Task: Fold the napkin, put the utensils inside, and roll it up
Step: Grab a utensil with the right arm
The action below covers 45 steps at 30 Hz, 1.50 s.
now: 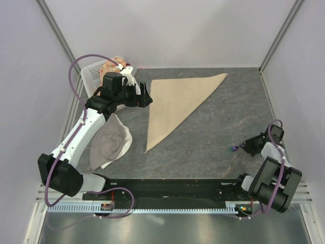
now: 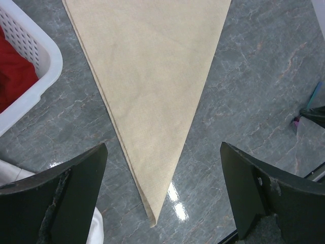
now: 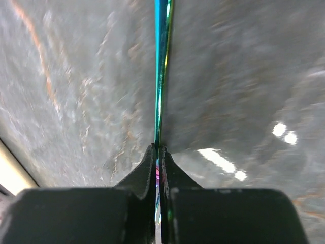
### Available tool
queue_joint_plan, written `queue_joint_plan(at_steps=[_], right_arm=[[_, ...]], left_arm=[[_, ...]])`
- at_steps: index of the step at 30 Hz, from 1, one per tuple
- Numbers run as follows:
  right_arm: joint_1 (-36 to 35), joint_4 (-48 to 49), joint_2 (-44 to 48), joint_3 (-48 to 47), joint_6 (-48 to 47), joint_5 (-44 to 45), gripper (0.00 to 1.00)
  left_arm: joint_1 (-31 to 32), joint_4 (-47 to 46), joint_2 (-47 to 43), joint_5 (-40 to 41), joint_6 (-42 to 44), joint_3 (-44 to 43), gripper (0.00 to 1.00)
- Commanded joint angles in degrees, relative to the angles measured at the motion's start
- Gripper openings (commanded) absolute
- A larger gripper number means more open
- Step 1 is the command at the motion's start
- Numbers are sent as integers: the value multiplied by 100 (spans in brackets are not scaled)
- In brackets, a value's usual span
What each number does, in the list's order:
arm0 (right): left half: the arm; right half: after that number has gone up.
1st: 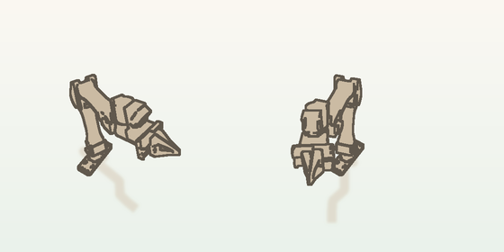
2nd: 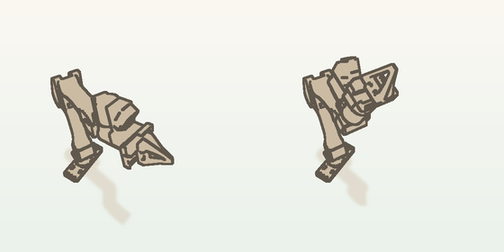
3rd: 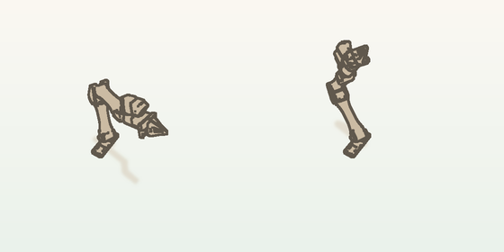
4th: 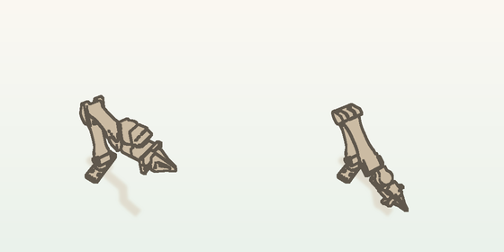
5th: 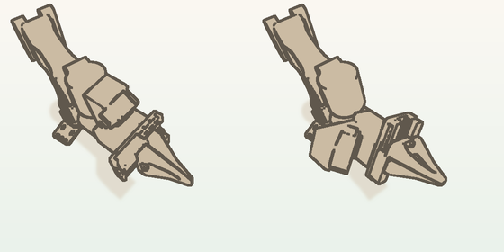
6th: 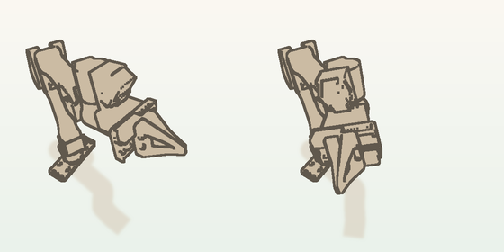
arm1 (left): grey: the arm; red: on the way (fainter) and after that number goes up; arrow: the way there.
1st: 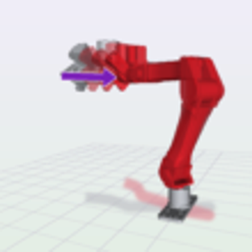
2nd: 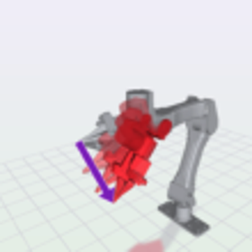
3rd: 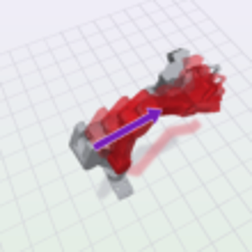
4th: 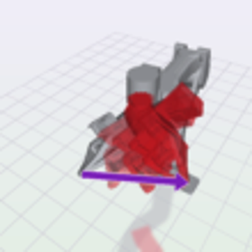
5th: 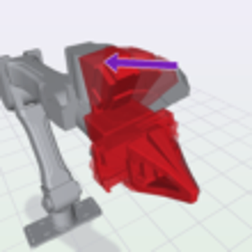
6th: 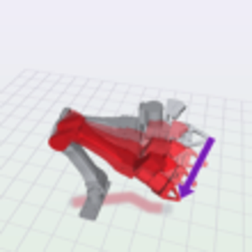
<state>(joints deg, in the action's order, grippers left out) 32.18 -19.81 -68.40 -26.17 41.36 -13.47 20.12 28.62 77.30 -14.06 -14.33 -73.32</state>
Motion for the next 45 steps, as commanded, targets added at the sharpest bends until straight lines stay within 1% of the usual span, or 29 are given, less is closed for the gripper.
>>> queue_joint_plan(at_steps=[1, 5, 6, 8, 9, 12, 14, 16, 19, 26, 27, 29, 32, 37, 41, 45], right_arm=[[-721, -242, -112, 17, 135, 661, 0], [-1336, -286, -331, -483, 91, 1056, 0], [-1625, -286, -401, -590, 82, 1144, 0], [-1925, -347, -665, -905, 56, 1312, 0], [-2214, -374, -779, -1020, 56, 1495, 0], [-2602, -488, -1201, -1381, 65, 1715, 0], [-2743, -602, -1482, -1600, 56, 1865, 0], [-2919, -664, -1649, -1680, 73, 2041, 4], [-3051, -682, -1764, -1716, 135, 2147, 9], [-3175, -673, -1940, -1716, 214, 2305, 15], [-3340, -673, -1958, -1716, 214, 2314, 16], [-3385, -664, -2010, -1716, 223, 2376, 15], [-3429, -620, -2046, -1715, 223, 2297, 1], [-3666, -734, -1809, -2084, 398, 1902, 0], [-4139, -831, -1650, -2759, 732, 1673, 0], [-4659, -805, -1947, -3419, 996, 1681, 0]], left_arm=[[27, -120, -197, -88, -167, -86, 100], [36, -120, -224, -96, -184, -86, 100], [27, -129, -224, -96, -184, -86, 100], [36, -129, -224, -105, -184, -86, 100], [27, -137, -224, -97, -184, -86, 100], [27, -129, -233, -88, -184, -77, 100], [36, -138, -241, -79, -176, -77, 100], [27, -138, -241, -70, -176, -77, 100], [27, -138, -241, -70, -176, -77, 100], [36, -138, -250, -114, -193, -77, 100], [36, -129, -242, -114, -193, -77, 100], [36, -138, -250, -105, -176, -86, 100], [36, -146, -250, -105, -193, -77, 100], [27, -146, -259, -97, -193, -86, 100], [36, -138, -259, -88, -211, -77, 100], [27, -164, -259, -140, -211, -77, 100]])
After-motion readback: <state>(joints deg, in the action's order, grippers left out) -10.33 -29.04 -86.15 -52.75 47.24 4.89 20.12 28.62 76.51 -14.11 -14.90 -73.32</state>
